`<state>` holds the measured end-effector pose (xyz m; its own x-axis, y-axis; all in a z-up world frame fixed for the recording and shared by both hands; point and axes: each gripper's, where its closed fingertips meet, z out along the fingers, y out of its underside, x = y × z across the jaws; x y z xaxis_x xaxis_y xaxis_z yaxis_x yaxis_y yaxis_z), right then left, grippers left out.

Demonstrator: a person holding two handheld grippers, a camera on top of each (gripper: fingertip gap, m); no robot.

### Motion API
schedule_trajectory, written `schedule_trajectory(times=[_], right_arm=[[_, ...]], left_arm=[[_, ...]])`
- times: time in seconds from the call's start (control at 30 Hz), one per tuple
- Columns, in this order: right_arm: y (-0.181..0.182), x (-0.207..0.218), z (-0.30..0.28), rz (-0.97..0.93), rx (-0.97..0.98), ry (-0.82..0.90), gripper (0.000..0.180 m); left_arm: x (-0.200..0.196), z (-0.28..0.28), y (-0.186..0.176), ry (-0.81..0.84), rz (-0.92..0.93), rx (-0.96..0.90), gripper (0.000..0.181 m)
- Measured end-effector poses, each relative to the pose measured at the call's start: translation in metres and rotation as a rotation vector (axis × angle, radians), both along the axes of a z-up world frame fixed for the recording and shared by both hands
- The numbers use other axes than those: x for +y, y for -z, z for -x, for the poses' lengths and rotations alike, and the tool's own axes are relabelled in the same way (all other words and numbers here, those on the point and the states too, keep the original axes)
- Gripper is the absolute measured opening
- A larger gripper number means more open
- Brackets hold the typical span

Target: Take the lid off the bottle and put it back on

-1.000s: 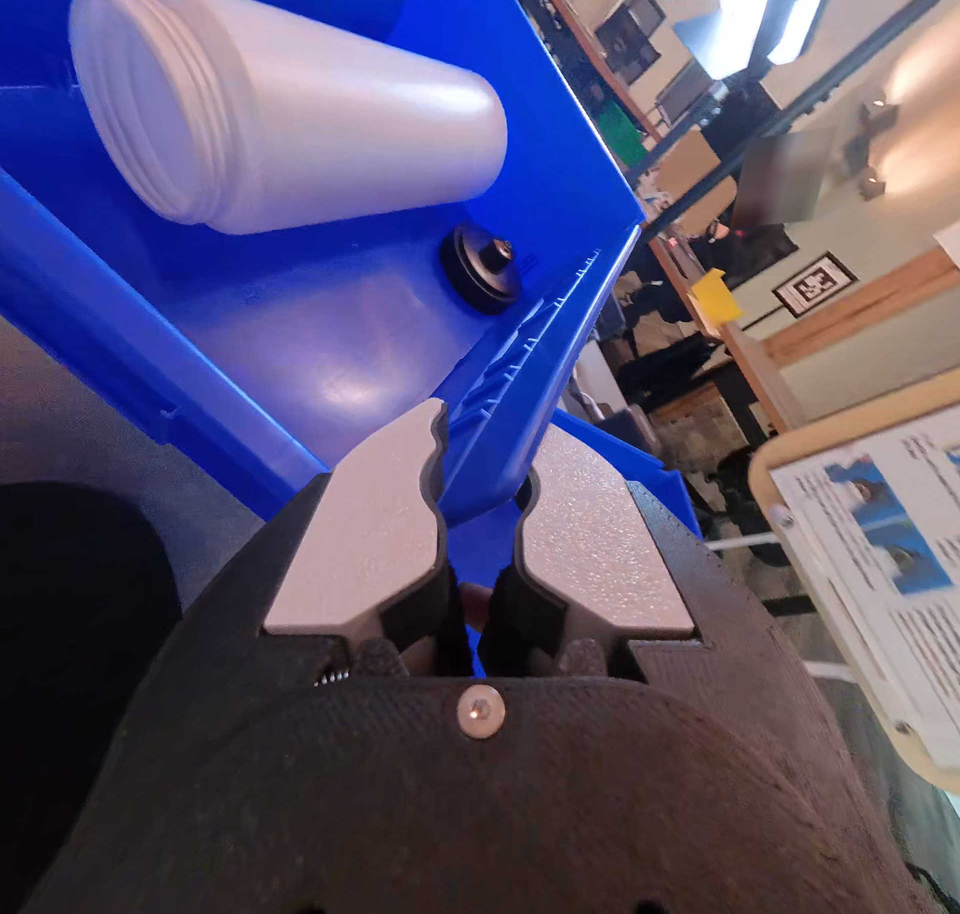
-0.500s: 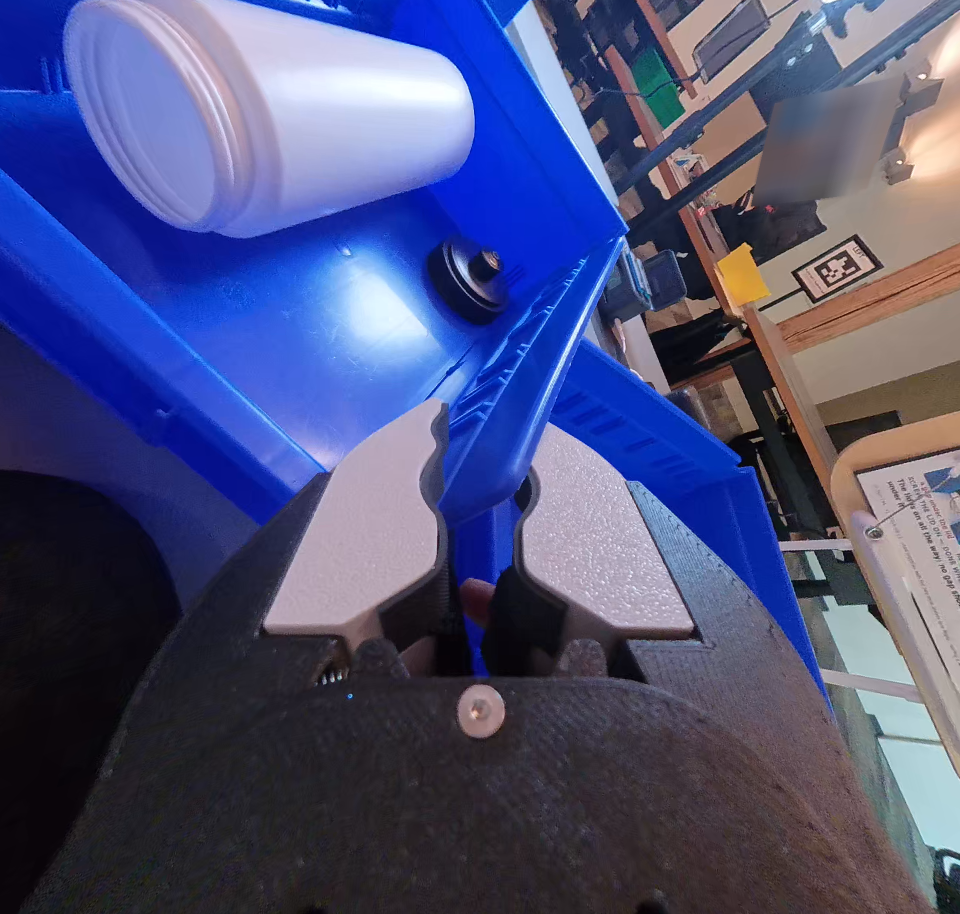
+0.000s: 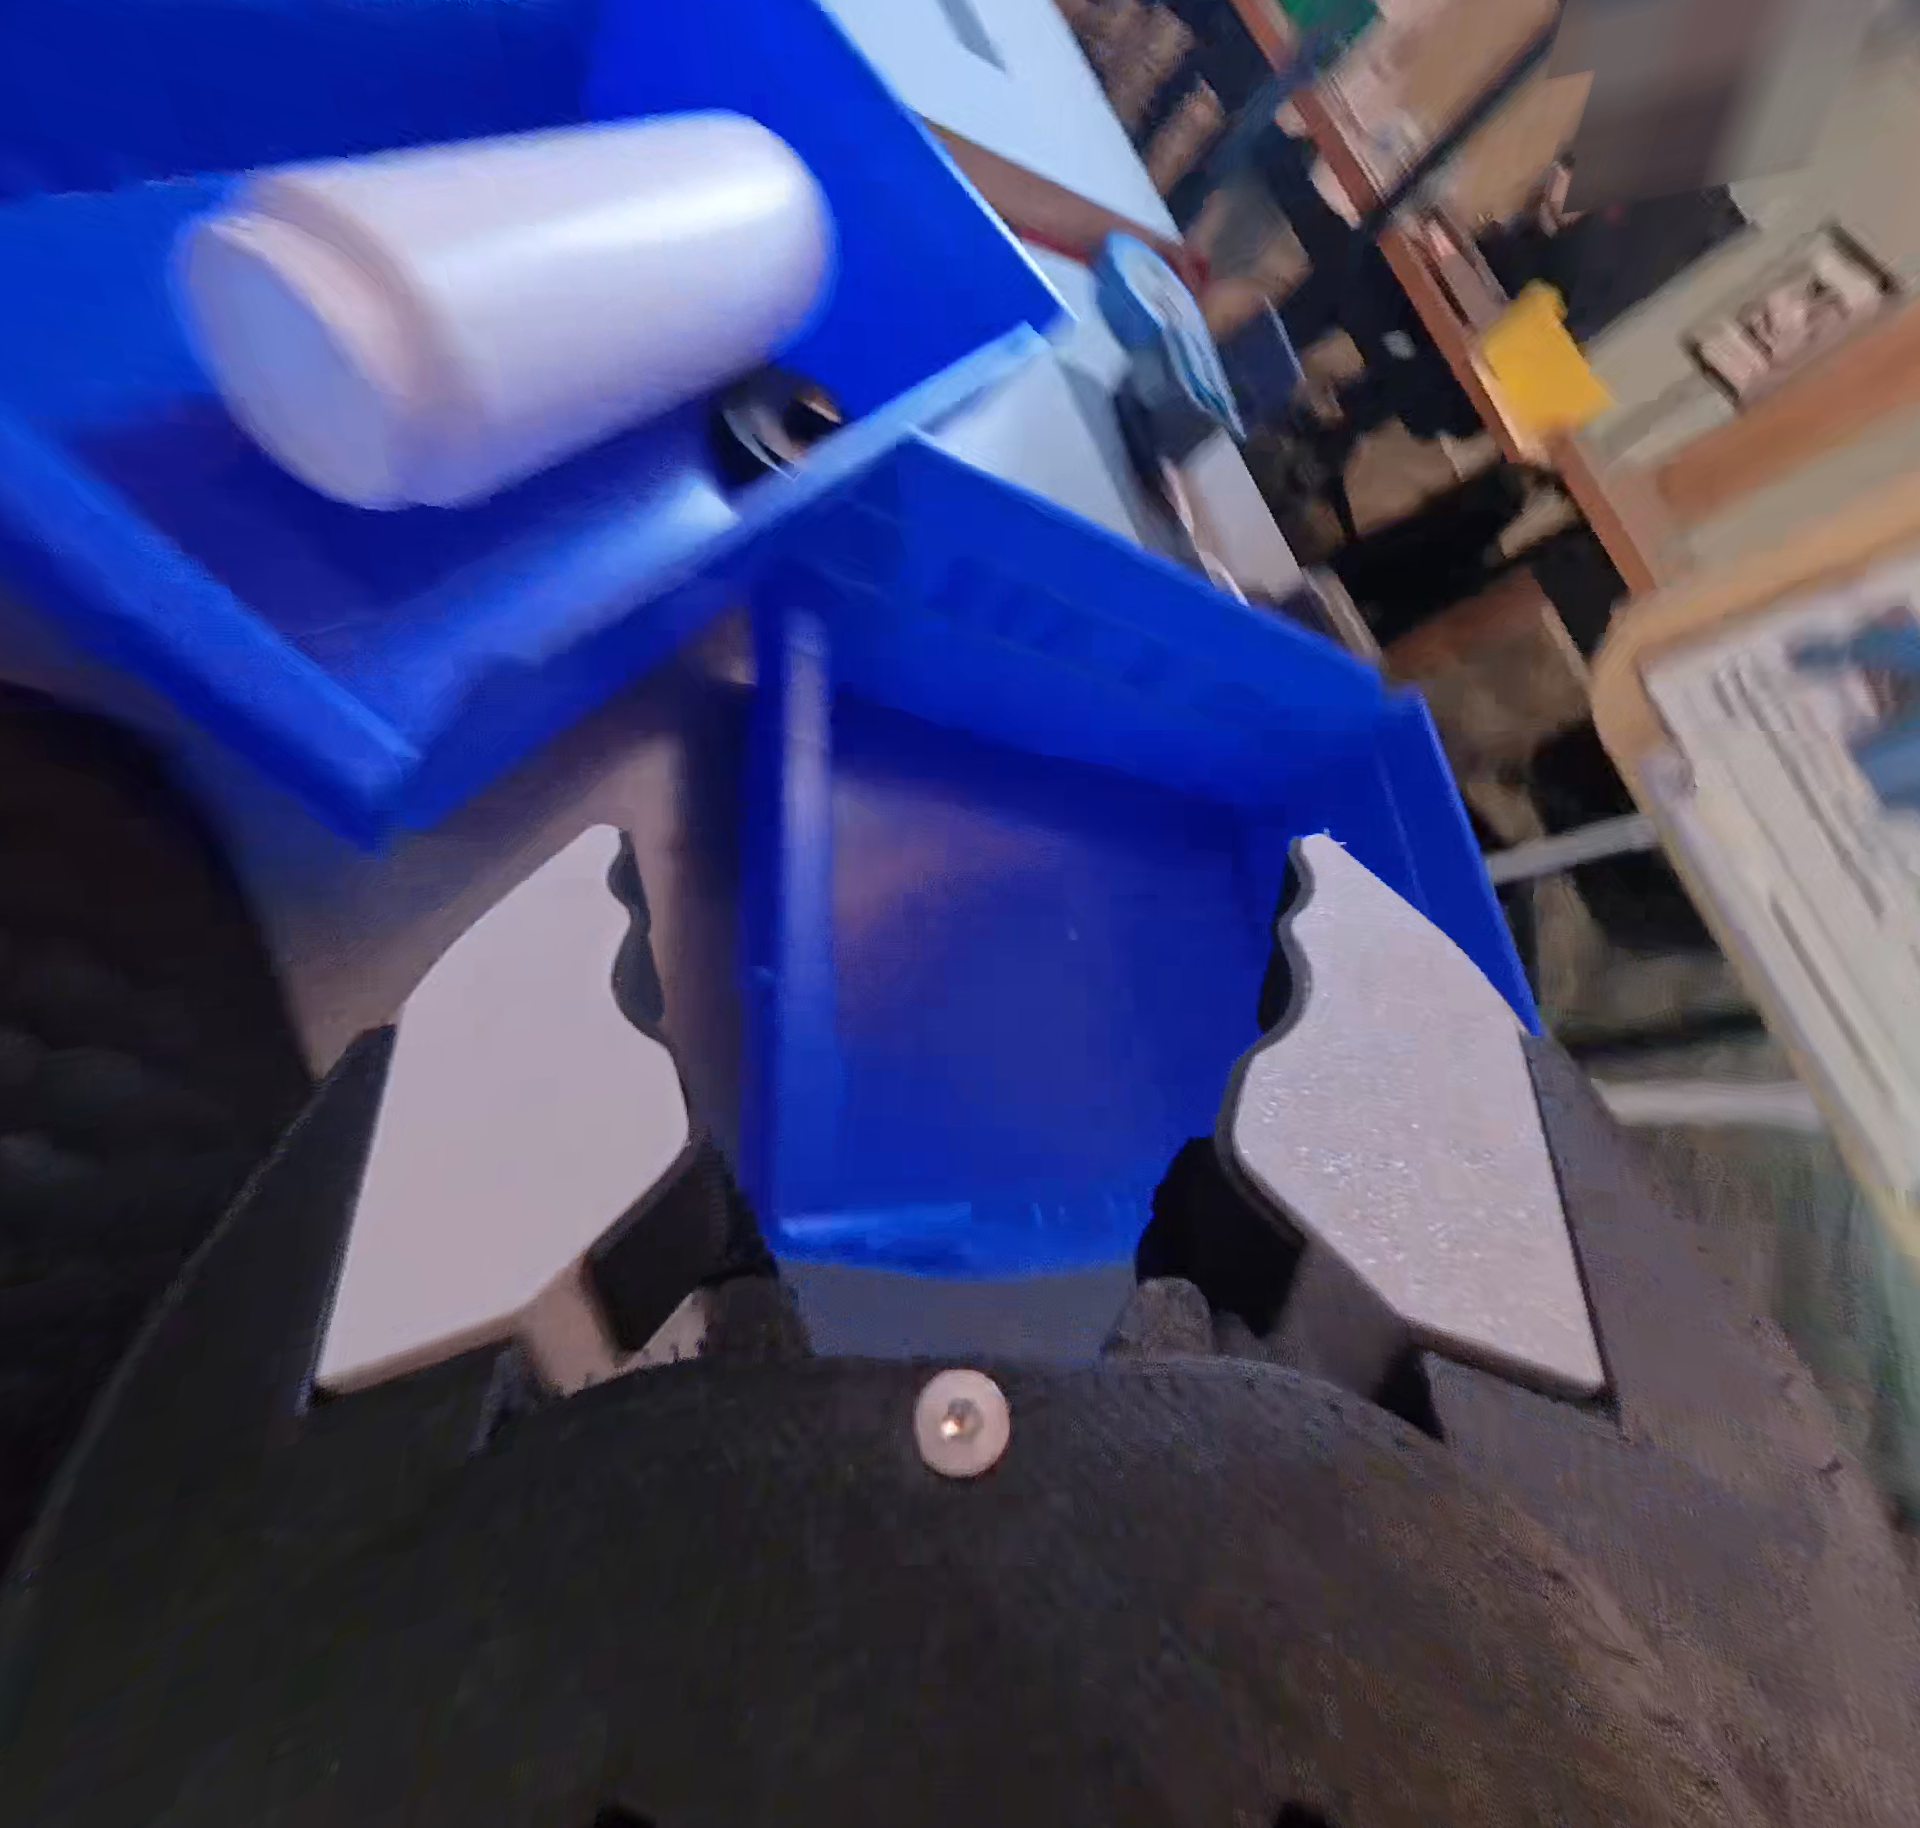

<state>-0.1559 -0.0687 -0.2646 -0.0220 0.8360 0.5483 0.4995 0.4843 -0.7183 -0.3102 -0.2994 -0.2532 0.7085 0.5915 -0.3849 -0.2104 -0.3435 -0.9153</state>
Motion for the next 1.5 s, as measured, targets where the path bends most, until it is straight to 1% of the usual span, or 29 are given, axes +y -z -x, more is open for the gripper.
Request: schedule_trajectory(times=[0.1,0.2,0.27,0.37,0.4,0.5,0.57,0.63,0.73,0.83,0.87,0.9,0.93,0.97,1.07,1.13,1.2,1.3,1.5], right_arm=[[0.024,0.049,-0.026,0.098,-0.052,0.185,0.131],[0.045,0.075,-0.053,0.103,-0.118,0.268,0.129],[0.048,0.082,-0.067,0.178,-0.082,0.285,0.118],[0.052,0.106,-0.101,0.215,-0.080,0.365,0.100],[0.053,0.115,-0.114,0.223,-0.078,0.393,0.091],[0.056,0.143,-0.152,0.242,-0.079,0.485,0.079],[0.058,0.152,-0.168,0.292,-0.096,0.500,0.081],[0.055,0.152,-0.170,0.344,-0.061,0.467,0.079],[0.051,0.152,-0.162,0.398,-0.020,0.422,0.070],[0.060,0.154,-0.155,0.383,-0.067,0.398,0.056],[0.064,0.155,-0.154,0.371,-0.086,0.395,0.049],[0.067,0.155,-0.153,0.358,-0.104,0.387,0.035],[0.069,0.156,-0.154,0.334,-0.117,0.381,0.017],[0.069,0.161,-0.156,0.289,-0.105,0.401,0.015],[0.066,0.166,-0.166,0.182,-0.100,0.428,0.014],[0.056,0.169,-0.180,0.120,-0.080,0.459,0.014],[0.041,0.174,-0.200,0.072,-0.047,0.502,0.014],[0.028,0.184,-0.241,0.042,-0.007,0.582,0.013],[0.013,0.214,-0.344,-0.013,0.071,0.765,0.013]], left_arm=[[0.022,-0.017,-0.015,0.058,-0.023,0.050,0.077],[0.051,-0.042,-0.026,0.152,-0.039,0.059,0.077],[0.071,-0.063,-0.030,0.226,-0.049,0.059,0.077],[0.098,-0.091,-0.030,0.318,-0.038,0.056,0.077],[0.107,-0.102,-0.029,0.356,-0.048,0.041,0.077],[0.138,-0.141,-0.021,0.487,-0.098,-0.074,0.077],[0.161,-0.170,-0.008,0.577,-0.121,-0.211,0.077],[0.186,-0.195,0.010,0.627,-0.111,-0.331,0.076],[0.221,-0.200,0.037,0.575,-0.051,-0.373,0.076],[0.249,-0.188,0.052,0.500,-0.013,-0.403,0.072],[0.256,-0.184,0.057,0.477,0.014,-0.405,0.066],[0.260,-0.181,0.062,0.464,0.051,-0.399,0.044],[0.263,-0.177,0.064,0.442,0.076,-0.375,0.027],[0.265,-0.176,0.064,0.435,0.094,-0.333,0.023],[0.271,-0.183,0.058,0.442,0.138,-0.216,0.019],[0.277,-0.194,0.046,0.473,0.104,-0.162,0.018],[0.287,-0.212,0.033,0.524,0.052,-0.166,0.018],[0.310,-0.246,0.019,0.625,0.019,-0.154,0.018],[0.366,-0.335,0.002,0.822,0.025,-0.021,0.019]])
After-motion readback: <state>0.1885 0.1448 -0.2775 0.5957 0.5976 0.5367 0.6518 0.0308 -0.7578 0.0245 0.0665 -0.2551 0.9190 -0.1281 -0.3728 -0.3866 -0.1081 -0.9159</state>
